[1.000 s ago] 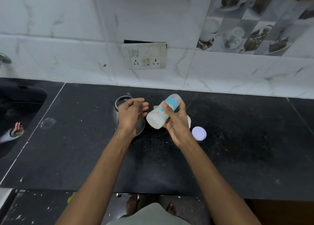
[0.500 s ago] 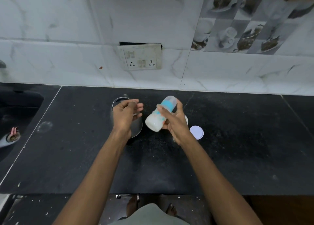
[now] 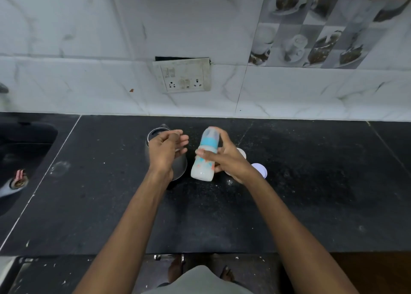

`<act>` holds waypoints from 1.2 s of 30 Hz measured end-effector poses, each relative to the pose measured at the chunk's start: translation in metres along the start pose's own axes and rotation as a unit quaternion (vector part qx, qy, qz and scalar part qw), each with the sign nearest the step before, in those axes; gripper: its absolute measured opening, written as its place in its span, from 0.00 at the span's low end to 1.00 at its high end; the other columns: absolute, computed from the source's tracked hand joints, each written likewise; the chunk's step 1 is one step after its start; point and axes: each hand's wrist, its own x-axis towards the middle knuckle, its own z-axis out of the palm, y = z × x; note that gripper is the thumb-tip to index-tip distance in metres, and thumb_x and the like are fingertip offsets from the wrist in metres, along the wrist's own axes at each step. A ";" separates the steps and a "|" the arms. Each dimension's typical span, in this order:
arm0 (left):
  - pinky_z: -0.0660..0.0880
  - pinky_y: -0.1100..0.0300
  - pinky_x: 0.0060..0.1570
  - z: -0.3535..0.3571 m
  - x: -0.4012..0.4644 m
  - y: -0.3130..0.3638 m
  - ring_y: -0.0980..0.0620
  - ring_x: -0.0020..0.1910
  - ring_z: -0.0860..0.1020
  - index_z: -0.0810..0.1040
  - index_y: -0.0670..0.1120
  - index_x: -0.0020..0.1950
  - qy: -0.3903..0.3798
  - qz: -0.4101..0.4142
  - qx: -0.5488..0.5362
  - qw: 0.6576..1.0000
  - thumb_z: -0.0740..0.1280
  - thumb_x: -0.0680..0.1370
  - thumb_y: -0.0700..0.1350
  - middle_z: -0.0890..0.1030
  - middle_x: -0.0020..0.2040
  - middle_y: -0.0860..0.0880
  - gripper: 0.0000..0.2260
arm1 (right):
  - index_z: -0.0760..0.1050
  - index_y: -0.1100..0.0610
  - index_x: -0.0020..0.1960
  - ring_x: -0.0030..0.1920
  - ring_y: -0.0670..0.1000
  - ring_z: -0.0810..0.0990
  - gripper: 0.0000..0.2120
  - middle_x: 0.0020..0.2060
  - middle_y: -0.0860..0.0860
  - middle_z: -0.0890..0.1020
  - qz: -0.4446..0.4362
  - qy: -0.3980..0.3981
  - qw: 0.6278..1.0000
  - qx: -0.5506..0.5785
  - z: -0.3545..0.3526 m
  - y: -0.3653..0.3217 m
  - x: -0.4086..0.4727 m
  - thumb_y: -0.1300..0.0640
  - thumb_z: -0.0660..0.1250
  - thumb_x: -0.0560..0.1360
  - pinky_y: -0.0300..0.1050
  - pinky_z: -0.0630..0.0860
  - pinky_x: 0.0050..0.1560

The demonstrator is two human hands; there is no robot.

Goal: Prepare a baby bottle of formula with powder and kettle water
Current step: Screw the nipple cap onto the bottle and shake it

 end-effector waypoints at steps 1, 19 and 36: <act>0.83 0.52 0.51 0.000 0.001 -0.001 0.44 0.51 0.86 0.82 0.38 0.58 0.000 0.000 0.000 1.000 0.65 0.84 0.37 0.87 0.50 0.41 0.08 | 0.66 0.37 0.70 0.57 0.57 0.86 0.34 0.58 0.59 0.83 -0.007 -0.006 1.000 -0.003 0.000 0.002 0.000 0.52 0.80 0.73 0.57 0.85 0.47; 0.83 0.51 0.52 0.003 0.007 -0.004 0.44 0.51 0.86 0.83 0.37 0.59 0.001 0.000 -0.005 1.000 0.66 0.84 0.37 0.87 0.48 0.42 0.08 | 0.66 0.41 0.73 0.57 0.63 0.86 0.35 0.61 0.63 0.83 0.043 -0.034 0.998 -0.010 -0.010 0.004 0.002 0.50 0.81 0.72 0.68 0.83 0.54; 0.84 0.51 0.53 0.007 0.009 0.000 0.44 0.51 0.86 0.83 0.39 0.57 -0.009 0.008 0.003 1.000 0.65 0.84 0.37 0.87 0.48 0.43 0.08 | 0.67 0.45 0.71 0.56 0.56 0.86 0.30 0.59 0.56 0.81 -0.005 0.169 0.984 0.062 -0.001 -0.002 0.010 0.46 0.78 0.75 0.56 0.86 0.46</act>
